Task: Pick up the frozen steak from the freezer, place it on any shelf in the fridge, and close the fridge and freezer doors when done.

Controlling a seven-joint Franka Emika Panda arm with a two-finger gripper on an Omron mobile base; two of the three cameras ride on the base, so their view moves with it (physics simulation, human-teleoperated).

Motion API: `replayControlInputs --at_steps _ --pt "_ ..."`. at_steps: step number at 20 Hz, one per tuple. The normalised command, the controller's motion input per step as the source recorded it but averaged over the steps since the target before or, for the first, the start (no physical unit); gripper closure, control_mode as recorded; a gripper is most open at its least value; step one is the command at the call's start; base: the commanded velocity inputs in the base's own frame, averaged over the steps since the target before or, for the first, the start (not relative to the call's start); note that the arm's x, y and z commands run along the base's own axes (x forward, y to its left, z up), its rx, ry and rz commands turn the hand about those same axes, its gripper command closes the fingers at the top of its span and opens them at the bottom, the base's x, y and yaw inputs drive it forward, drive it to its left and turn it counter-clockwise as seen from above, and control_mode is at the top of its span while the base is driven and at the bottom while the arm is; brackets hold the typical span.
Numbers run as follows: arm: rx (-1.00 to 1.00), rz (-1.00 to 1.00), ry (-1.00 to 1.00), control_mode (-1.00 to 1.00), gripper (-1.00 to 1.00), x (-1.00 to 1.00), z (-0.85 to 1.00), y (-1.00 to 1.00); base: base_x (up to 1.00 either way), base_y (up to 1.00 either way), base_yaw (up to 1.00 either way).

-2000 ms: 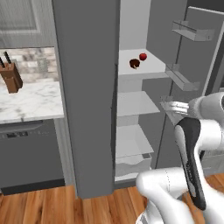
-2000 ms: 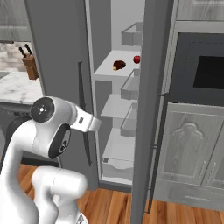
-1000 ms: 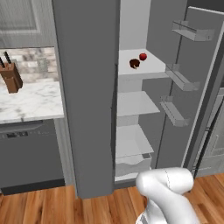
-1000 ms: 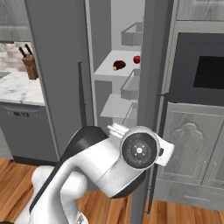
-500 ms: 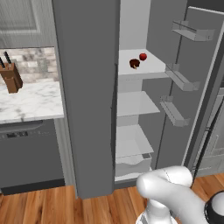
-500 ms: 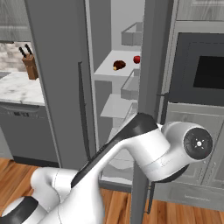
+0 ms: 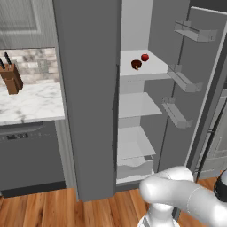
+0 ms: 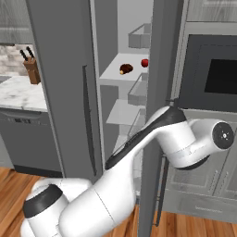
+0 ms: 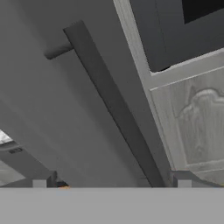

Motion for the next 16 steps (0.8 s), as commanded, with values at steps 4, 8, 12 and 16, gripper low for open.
replayControlInputs --at_steps 4,8,12,16 --pt "0.12 0.02 0.0 -1.0 -1.0 0.94 -0.22 -0.25 0.0 0.0 0.0" --pt "0.12 0.02 0.0 -1.0 -1.0 0.86 -0.25 -0.2 0.0 0.0 0.0" --pt "0.17 0.03 -0.02 -1.0 -1.0 0.69 -0.22 0.0 0.0 0.0 0.0" --pt "0.2 0.02 -0.06 -1.0 -1.0 0.71 -0.08 0.23 0.0 0.0 0.0"
